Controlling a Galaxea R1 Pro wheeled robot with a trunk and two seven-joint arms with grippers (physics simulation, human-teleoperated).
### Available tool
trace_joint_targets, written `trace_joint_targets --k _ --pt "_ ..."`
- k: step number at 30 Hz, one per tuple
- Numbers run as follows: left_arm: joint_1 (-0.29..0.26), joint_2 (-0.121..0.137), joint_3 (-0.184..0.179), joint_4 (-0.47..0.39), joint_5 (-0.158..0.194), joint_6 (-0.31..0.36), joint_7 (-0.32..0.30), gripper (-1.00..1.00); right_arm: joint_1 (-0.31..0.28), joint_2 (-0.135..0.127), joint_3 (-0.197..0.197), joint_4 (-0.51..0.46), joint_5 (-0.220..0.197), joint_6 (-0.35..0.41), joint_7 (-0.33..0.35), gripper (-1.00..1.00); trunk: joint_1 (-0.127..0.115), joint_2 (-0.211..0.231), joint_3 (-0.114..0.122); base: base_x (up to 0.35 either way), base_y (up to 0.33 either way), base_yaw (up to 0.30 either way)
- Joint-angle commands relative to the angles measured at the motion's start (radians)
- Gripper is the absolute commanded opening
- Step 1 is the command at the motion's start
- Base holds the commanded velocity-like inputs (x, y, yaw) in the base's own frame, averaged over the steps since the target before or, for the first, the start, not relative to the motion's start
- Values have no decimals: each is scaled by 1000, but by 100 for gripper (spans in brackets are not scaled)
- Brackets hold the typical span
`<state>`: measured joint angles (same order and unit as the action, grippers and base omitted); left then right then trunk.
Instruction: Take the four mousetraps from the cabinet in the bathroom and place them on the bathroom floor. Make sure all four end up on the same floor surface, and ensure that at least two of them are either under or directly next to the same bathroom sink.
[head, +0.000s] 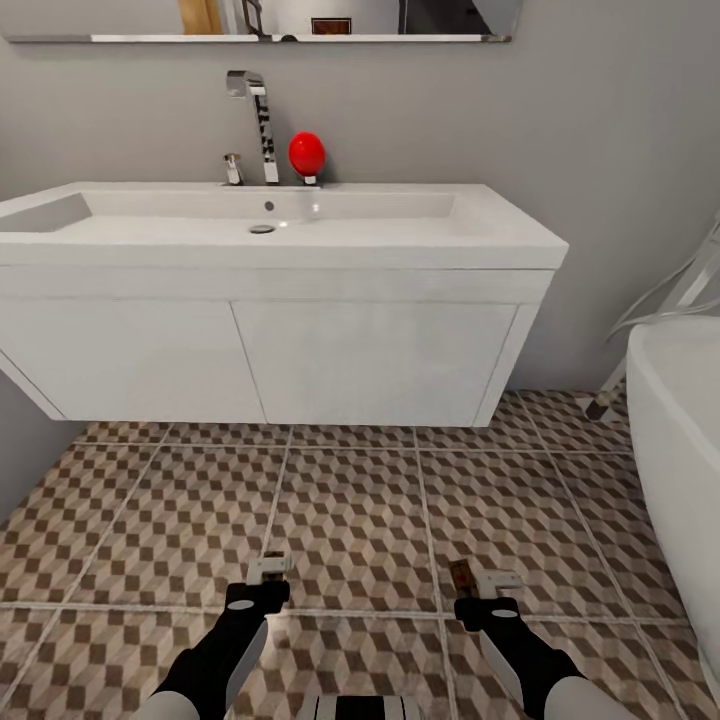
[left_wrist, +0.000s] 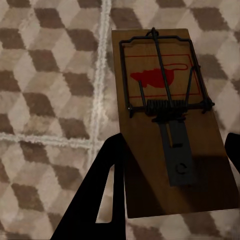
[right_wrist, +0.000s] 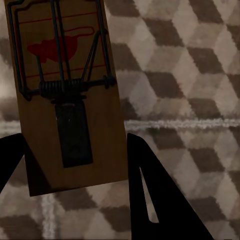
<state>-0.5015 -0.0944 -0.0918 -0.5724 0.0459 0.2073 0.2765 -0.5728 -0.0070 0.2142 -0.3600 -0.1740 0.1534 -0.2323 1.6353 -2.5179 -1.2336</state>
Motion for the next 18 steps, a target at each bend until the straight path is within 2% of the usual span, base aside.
trace_joint_targets --k 1,18 --pt "0 1 -6 -3 3 6 10 -100 0 -1 8 -2 -13 5 -7 -100 0 0 -1 0 0 0" --pt "0 -1 -2 -22 5 -6 14 -100 -1 -1 8 -2 -13 5 -7 -100 0 0 -1 0 0 0"
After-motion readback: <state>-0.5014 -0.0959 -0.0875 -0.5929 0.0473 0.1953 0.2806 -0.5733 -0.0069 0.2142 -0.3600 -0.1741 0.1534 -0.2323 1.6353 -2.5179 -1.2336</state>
